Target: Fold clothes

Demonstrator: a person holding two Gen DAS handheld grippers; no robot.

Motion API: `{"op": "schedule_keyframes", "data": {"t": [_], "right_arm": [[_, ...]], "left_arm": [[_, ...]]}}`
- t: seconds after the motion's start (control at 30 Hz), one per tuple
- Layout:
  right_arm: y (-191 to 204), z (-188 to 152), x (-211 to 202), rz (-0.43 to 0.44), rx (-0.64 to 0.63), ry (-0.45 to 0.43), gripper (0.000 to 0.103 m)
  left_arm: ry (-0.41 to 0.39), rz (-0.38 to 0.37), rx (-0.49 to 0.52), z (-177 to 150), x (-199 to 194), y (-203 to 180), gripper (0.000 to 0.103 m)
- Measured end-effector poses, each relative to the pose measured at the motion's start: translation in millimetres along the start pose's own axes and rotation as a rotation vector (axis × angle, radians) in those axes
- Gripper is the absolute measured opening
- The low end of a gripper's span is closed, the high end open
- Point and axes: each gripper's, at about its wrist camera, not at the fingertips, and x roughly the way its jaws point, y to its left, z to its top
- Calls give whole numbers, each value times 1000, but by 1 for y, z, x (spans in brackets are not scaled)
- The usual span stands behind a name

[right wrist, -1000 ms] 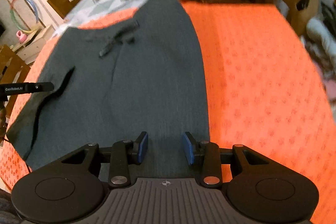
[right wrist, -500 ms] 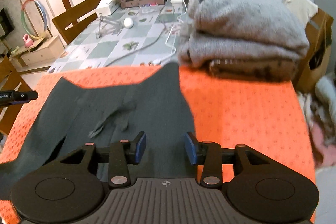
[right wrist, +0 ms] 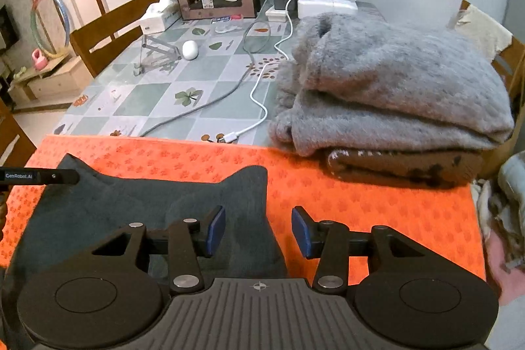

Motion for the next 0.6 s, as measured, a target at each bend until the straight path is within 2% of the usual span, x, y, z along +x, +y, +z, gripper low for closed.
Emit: {"op": "schedule_keyframes", "data": {"t": [0.07,0.13,0.17,0.2,0.3,0.37,0.5,0.6], "right_arm": [[0,3,7,-2,-10,9,48],[0,4,14,-4,-15,19,46],[0,4,18,-6,-17,23,29],[0,4,21,-8,-18,28,3],[-5,9,29,-1,38,23,2],[-8,13,38,-50,64,14,2],[-18,20,57,-91,96,26,2],[-22,23,65,-93,102,39,4]], "left_arm": [[6,1,7,-1,8,0,30],[3,0,8,-3,12,1,19],[-13,-4,-1,-5,9,4,14],[-30,-10,-14,-7,5,6,12],[-95,-30,-48,-8,-9,12,11],[-99,-37,-82,-5,-11,15,11],[-36,-46,-152,3,5,29,12],[22,-43,-171,11,17,34,22]]}}
